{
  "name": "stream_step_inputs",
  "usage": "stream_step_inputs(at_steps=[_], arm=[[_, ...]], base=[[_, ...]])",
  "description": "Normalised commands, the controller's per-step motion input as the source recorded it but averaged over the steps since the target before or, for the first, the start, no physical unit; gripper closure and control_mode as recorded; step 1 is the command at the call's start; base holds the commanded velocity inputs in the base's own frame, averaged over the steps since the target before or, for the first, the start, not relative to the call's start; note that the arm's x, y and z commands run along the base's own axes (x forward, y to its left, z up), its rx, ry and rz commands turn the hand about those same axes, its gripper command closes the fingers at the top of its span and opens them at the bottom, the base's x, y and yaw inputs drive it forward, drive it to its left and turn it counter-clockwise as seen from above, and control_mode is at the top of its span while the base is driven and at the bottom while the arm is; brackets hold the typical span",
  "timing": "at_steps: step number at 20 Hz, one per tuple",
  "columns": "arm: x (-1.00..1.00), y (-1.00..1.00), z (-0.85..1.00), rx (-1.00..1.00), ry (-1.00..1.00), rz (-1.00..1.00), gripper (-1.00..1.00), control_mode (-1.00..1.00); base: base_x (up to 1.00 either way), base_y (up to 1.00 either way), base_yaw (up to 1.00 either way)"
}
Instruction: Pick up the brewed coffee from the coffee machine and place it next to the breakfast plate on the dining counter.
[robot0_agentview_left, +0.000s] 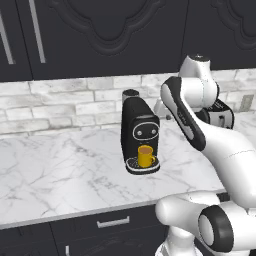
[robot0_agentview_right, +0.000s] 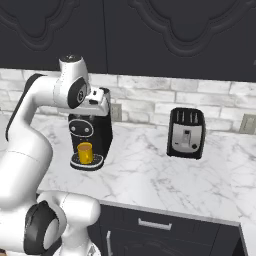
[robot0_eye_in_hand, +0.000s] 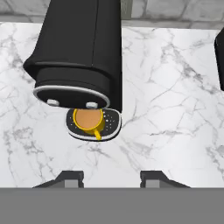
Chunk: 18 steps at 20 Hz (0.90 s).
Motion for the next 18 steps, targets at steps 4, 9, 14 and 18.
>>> stream_step_inputs(at_steps=[4, 9, 14, 18], arm=[[-0.14, 0.01, -0.25, 0.00, -0.17, 0.04, -1.00, -1.00], [-0.15, 0.05, -0.50, 0.01, -0.29, 0.17, -1.00, -1.00], [0.00, 0.23, -0.44, 0.07, -0.03, 0.16, -1.00, -1.00], [0.00, 0.21, -0.49, 0.07, 0.07, 0.15, -1.00, -1.00]], base=[[0.00, 0.00, 0.00], [0.00, 0.00, 0.00], [0.00, 0.00, 0.00], [0.00, 0.00, 0.00]])
